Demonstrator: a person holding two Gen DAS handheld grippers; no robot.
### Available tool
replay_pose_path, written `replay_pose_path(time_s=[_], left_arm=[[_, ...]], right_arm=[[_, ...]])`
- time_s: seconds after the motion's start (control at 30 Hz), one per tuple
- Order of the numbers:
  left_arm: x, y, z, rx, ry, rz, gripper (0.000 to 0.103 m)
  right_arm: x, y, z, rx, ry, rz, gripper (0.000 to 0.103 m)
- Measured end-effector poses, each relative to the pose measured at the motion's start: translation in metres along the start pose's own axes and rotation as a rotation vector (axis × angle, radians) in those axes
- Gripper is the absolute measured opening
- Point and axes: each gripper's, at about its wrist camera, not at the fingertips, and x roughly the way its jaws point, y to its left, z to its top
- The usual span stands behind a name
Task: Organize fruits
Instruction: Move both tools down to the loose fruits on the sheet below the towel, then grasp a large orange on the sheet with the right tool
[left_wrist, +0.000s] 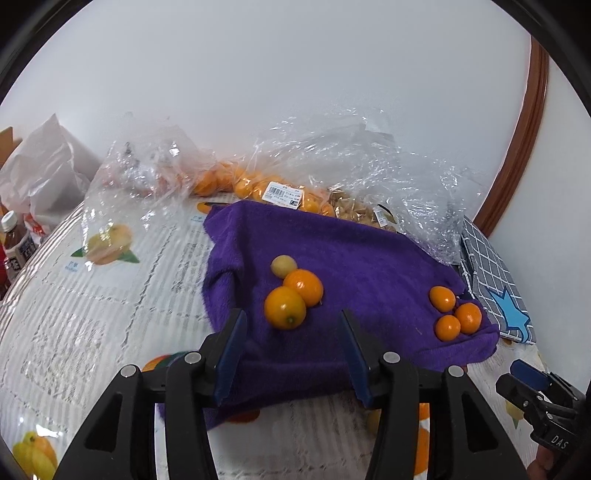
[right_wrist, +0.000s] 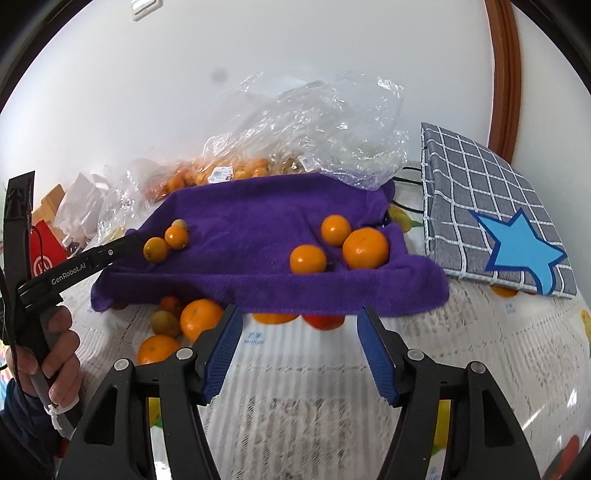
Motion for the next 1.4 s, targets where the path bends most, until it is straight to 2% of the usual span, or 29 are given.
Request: replay_pose_path(time_s=[0.27, 0.67, 0.8, 1.07, 1.23, 1.4], left_arm=[[-0.02, 0.016, -0.009, -0.014, -0.005, 0.016, 0.05], [-0.032, 0.041, -0.015, -0.062, 0.001, 0.07, 0.05], [-0.033, 0.049, -0.015, -0.086, 0.007, 0.079, 0.05], [-0.029, 0.055, -0.016, -0.106, 0.028, 0.076, 0.05], [-0.028, 0.053, -0.016, -0.093, 0.029, 0.078, 0.05], [-0.027, 0.054, -0.016, -0.101, 0.034, 0.072, 0.05]], right_arm=[[0.0, 0.013, -0.011, 0.013, 0.028, 0.019, 0.064], [0.007, 0.051, -0.021, -0.084, 0.097, 0.085, 0.063], [0.007, 0.061, -0.023, -0.121, 0.097, 0.089, 0.063], [0.012, 0.065, -0.023, -0.112, 0.099, 0.104, 0.063], [0.016, 0.064, -0.021, -0.09, 0.106, 0.128, 0.059], [0.02, 0.063, -0.012, -0.075, 0.081, 0.108, 0.051]])
